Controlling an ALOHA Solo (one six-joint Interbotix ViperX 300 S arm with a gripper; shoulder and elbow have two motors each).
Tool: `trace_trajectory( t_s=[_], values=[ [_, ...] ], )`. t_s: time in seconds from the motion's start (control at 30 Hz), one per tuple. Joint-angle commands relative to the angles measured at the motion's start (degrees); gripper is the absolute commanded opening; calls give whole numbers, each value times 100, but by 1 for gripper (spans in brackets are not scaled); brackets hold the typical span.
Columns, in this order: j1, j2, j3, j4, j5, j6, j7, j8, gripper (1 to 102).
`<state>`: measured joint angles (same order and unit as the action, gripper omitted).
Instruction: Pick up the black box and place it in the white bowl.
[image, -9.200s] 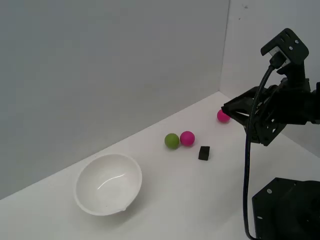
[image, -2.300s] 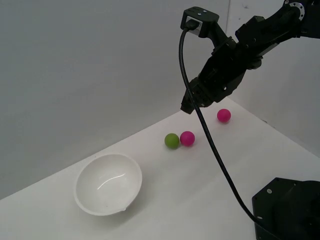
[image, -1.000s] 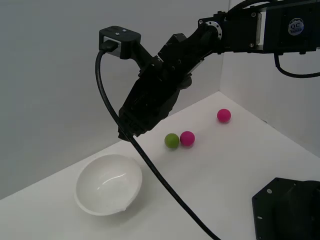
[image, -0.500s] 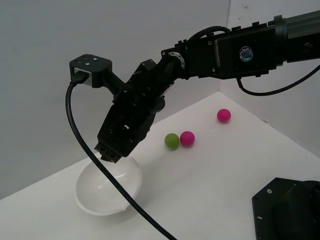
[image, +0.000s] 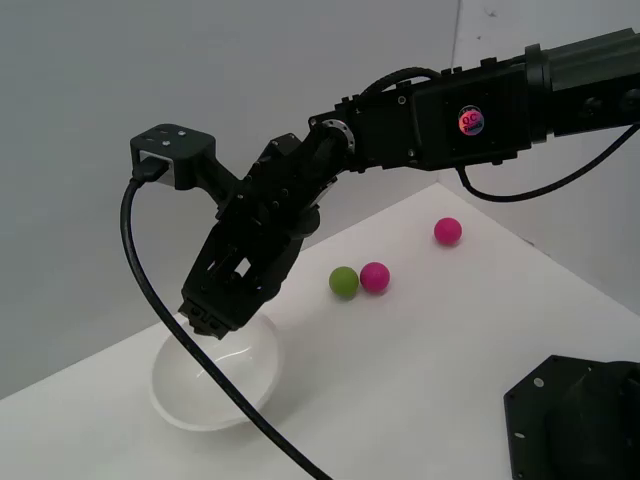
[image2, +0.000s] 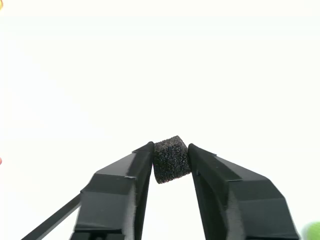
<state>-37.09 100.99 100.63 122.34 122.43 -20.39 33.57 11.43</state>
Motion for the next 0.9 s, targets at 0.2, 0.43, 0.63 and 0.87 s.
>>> trace_trajectory(
  t_s=[0.2,0.43,0.63,0.87],
  values=[
    [0,53,79,-114,-149,-141,-44,26,71],
    [0,26,53,-114,-149,-141,-44,35,86],
    [0,26,53,-114,-141,-141,-44,26,100],
    [0,62,97,-105,-132,-141,-35,62,100]
  ],
)
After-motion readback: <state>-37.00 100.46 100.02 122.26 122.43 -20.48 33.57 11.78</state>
